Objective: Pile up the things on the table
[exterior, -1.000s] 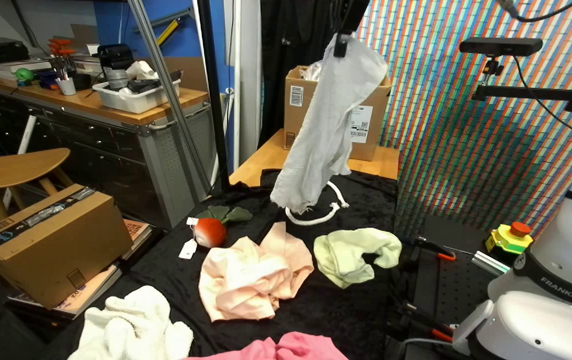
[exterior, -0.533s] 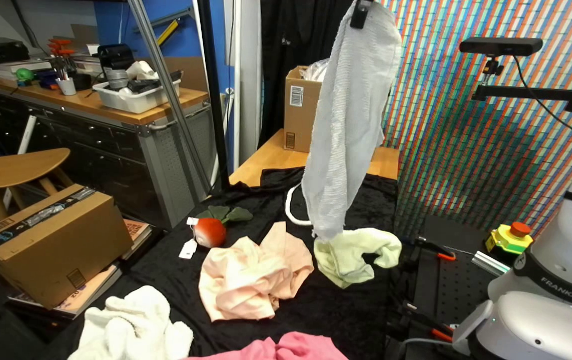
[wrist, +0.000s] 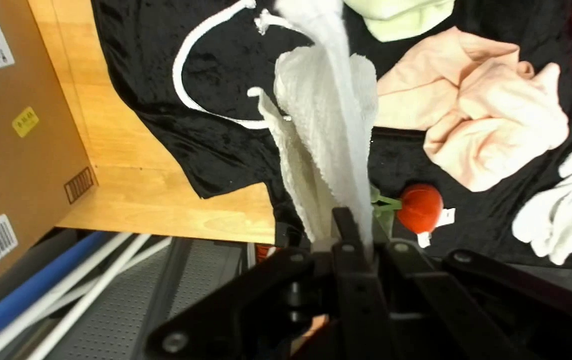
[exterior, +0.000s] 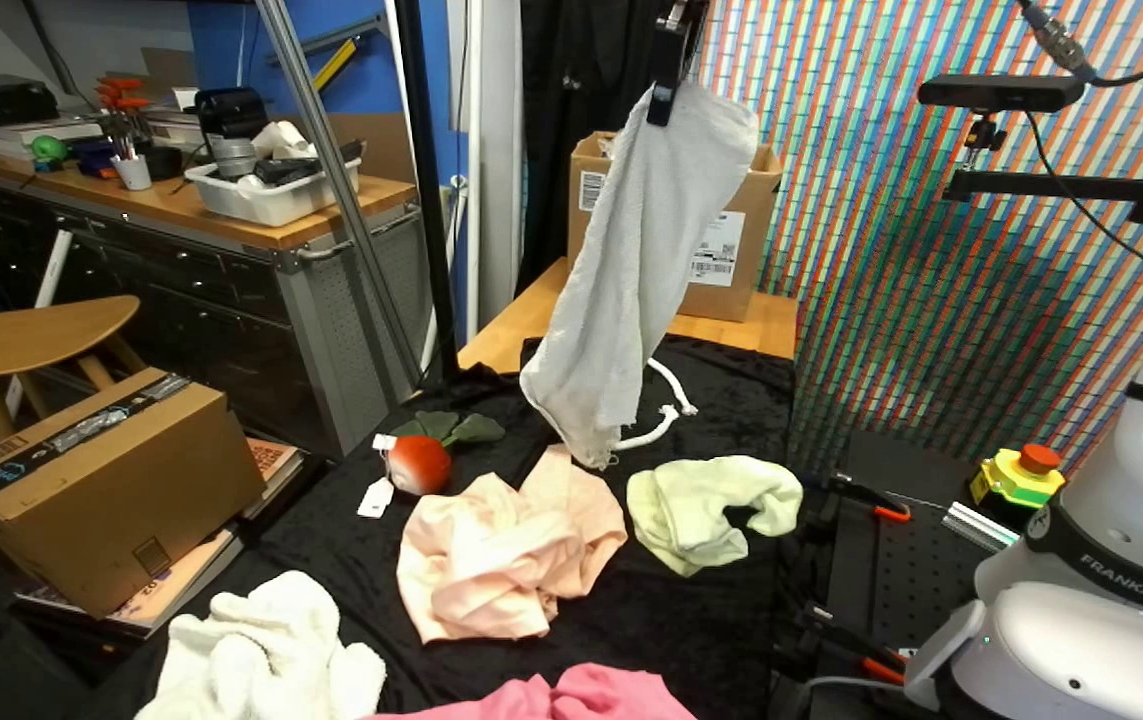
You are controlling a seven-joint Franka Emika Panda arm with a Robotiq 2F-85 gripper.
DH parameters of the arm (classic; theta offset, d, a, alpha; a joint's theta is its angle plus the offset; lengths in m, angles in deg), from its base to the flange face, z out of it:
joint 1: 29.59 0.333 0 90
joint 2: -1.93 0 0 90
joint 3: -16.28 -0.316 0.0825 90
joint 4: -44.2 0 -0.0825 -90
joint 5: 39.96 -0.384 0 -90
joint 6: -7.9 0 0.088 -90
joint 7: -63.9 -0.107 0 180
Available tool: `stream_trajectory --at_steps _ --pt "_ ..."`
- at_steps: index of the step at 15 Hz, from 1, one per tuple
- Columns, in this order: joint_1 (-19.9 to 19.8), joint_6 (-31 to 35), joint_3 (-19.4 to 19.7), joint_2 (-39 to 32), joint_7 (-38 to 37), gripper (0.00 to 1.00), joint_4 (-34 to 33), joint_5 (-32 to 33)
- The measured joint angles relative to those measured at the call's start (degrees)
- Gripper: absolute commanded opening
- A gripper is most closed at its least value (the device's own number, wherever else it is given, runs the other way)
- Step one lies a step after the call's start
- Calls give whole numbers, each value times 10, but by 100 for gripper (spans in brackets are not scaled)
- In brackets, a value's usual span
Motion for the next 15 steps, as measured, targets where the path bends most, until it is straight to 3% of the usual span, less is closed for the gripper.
stream_trajectory --at_steps 2,3,12,15 --pt "-5 3 2 -14 -39 11 0 19" --pt "-7 3 3 -19 -54 31 0 25" --pt "-10 1 2 -46 -112 99 0 54" --pt "6 -3 -16 -64 -121 100 1 54"
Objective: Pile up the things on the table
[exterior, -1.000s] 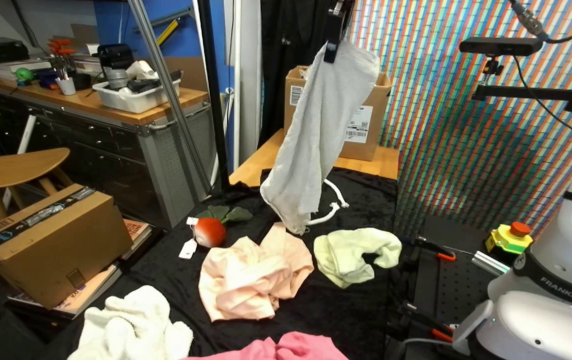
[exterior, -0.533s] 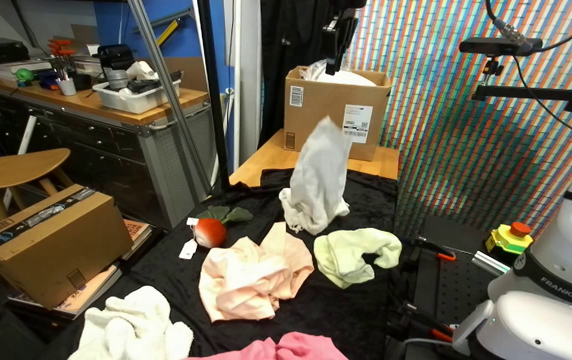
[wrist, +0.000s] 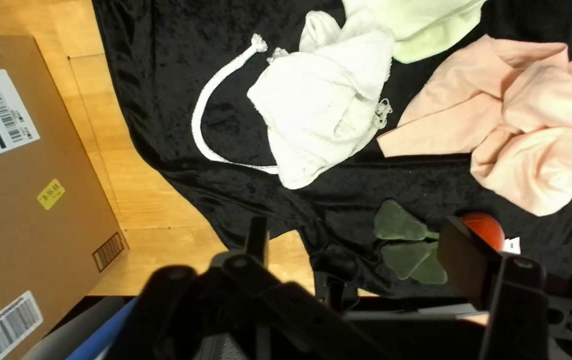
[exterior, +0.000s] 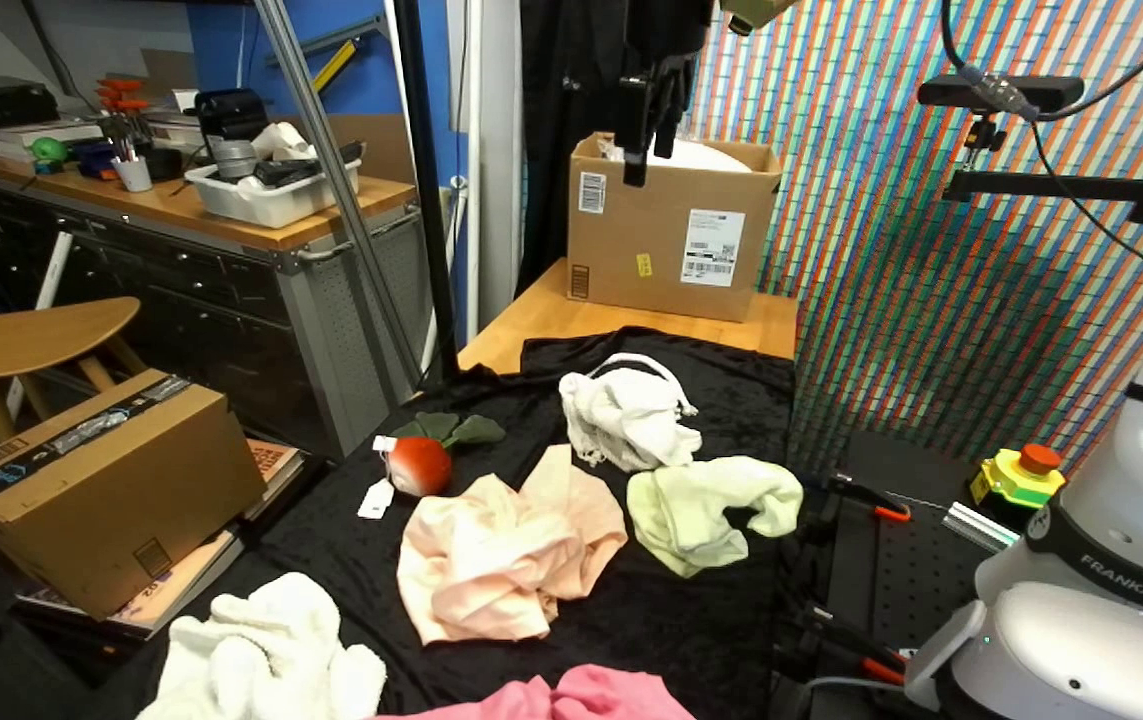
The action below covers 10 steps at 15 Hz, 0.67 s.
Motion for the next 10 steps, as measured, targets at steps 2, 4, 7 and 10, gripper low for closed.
stream_trajectory --at_steps 2,4,7,10 --pt "20 -3 -20 -16 -3 100 1 0" --pt "43 -3 -43 -34 -5 100 2 0" --pt "78 1 -76 -65 -17 100 0 0" --pt "108 27 -101 -108 -47 100 -5 0"
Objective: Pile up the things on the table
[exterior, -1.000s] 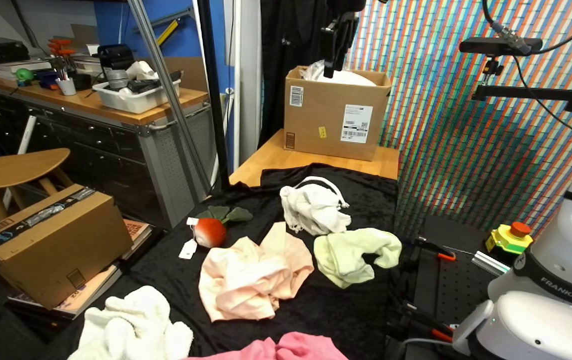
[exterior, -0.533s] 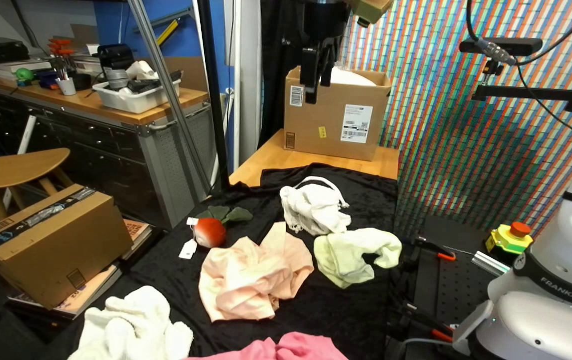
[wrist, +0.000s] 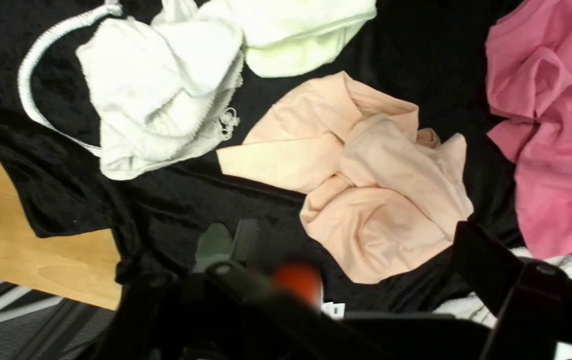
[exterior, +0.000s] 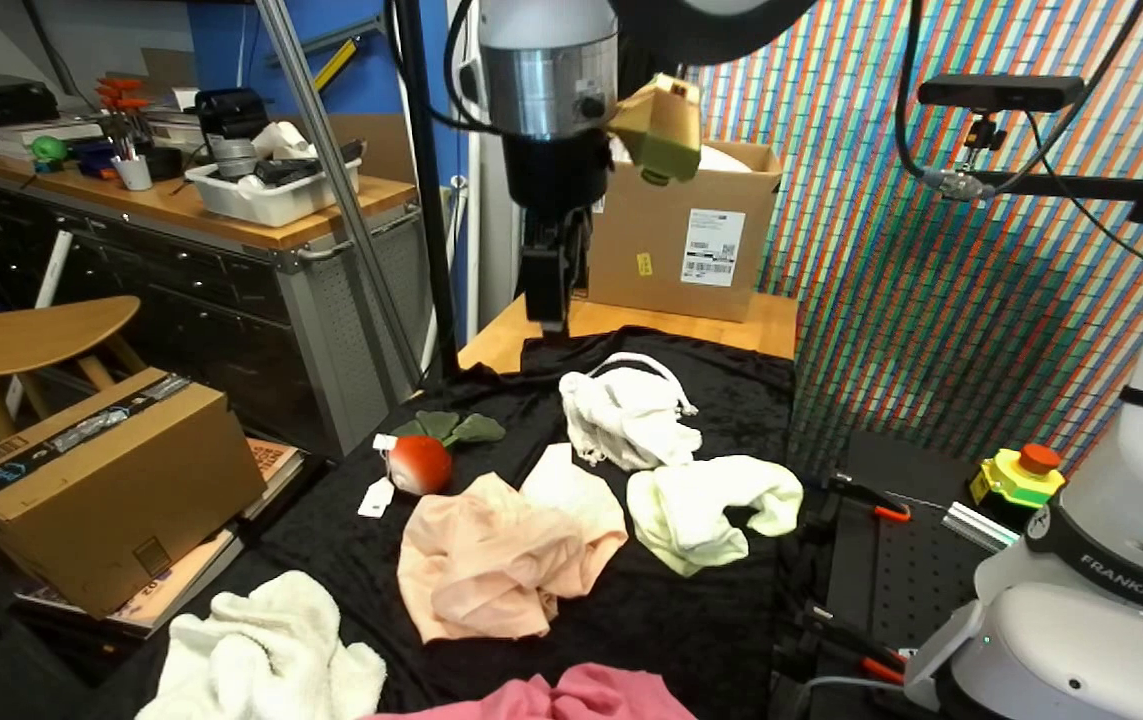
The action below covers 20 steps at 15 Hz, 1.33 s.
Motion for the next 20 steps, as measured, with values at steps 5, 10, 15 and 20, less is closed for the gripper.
stream_trajectory --at_steps 5,10,15,20 --pt "35 66 -13 -94 -53 100 -24 0" --pt "45 111 -3 -189 -71 100 -76 1" --pt "46 140 25 -269 -71 100 -145 1" --pt "46 143 41 -331 -50 100 -217 1"
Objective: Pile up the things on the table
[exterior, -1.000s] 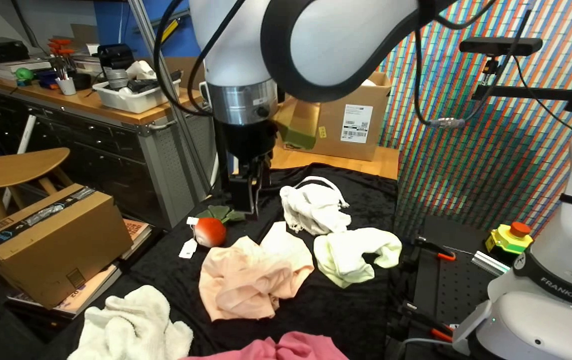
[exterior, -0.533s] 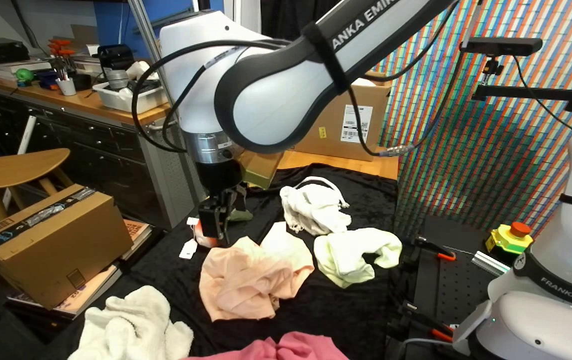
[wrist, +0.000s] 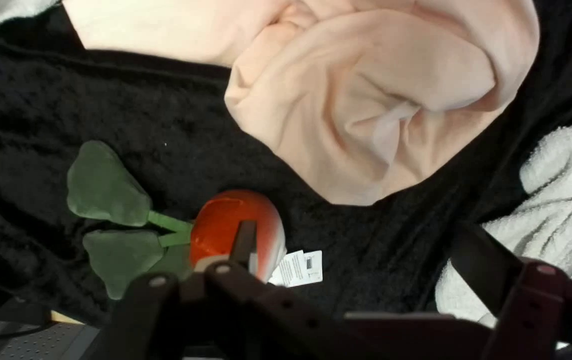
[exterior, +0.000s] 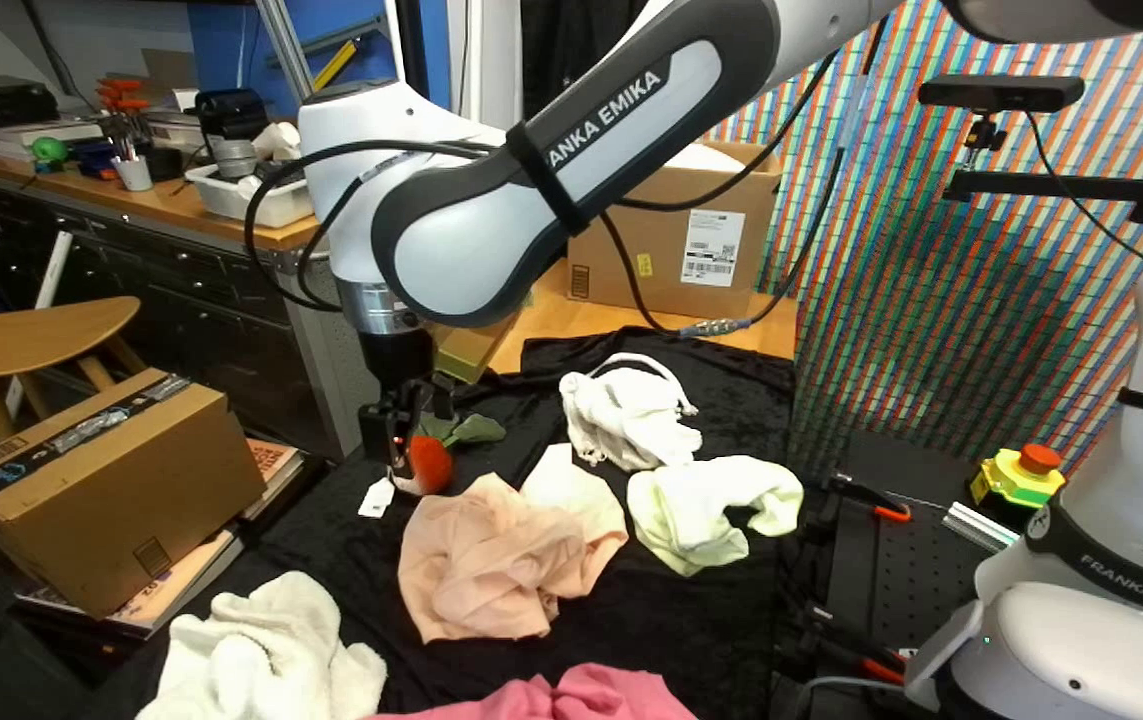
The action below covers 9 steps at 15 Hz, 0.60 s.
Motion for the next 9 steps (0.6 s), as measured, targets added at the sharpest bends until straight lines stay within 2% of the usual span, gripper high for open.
stream_trajectory --at_steps 9 --pt "-18 -25 14 -112 106 100 -119 -2"
